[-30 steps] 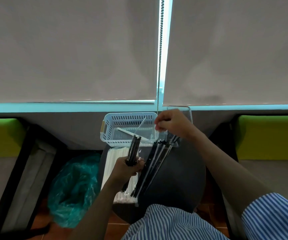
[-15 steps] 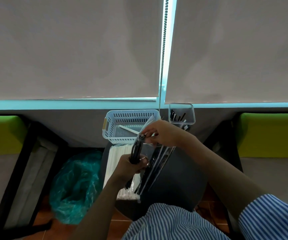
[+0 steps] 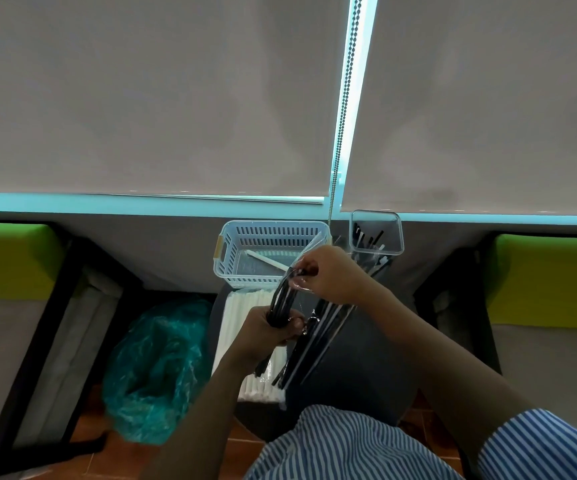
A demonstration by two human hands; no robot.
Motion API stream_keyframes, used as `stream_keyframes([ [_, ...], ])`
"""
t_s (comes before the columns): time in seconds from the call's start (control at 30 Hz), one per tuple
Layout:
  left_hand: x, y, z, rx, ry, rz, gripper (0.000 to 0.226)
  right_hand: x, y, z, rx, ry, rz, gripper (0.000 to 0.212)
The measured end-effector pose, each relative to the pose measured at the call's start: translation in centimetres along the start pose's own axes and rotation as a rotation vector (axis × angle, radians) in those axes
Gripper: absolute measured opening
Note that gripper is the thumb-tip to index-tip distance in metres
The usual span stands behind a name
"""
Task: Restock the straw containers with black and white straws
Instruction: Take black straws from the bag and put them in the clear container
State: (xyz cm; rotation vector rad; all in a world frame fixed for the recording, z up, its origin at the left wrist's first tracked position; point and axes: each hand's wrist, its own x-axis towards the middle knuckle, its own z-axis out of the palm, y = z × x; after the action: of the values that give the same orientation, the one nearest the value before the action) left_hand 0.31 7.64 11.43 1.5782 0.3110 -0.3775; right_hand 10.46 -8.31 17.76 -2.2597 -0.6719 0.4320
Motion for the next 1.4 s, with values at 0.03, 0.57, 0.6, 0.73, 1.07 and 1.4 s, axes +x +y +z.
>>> stream_keyframes([
  [0.03,0.1,0.0,0.0,-0.001,0.003,0.001,0.004,0.0,0.0,-0.1,-0.004,0.011,0.002,0.012],
  [0.57,1.0,0.7,0.8,-0.025,0.010,-0.024,0.009,1.1,1.8,-3.8,0.120,0.323,0.064,0.006],
  [0.6,1.0,0.7,0.8,-0.029,0.007,-0.024,0.010,1.2,2.0,-3.8,0.172,0.324,0.081,0.010],
  [0.73,1.1,0.9,0.8,-0.020,-0.006,-0.021,0.010,1.0,1.9,-3.5,0.344,0.238,0.171,0.018],
  [1.07,0.9,1.5,1.0,-0.019,0.002,-0.010,0.005,0.4,0.8,-2.3,0.485,0.115,0.219,0.029],
  [1.4,0.5,0.8,0.9,-0.026,0.044,-0.028,0.004,0.5,-0.1,-4.8,0.615,0.367,0.181,0.013],
])
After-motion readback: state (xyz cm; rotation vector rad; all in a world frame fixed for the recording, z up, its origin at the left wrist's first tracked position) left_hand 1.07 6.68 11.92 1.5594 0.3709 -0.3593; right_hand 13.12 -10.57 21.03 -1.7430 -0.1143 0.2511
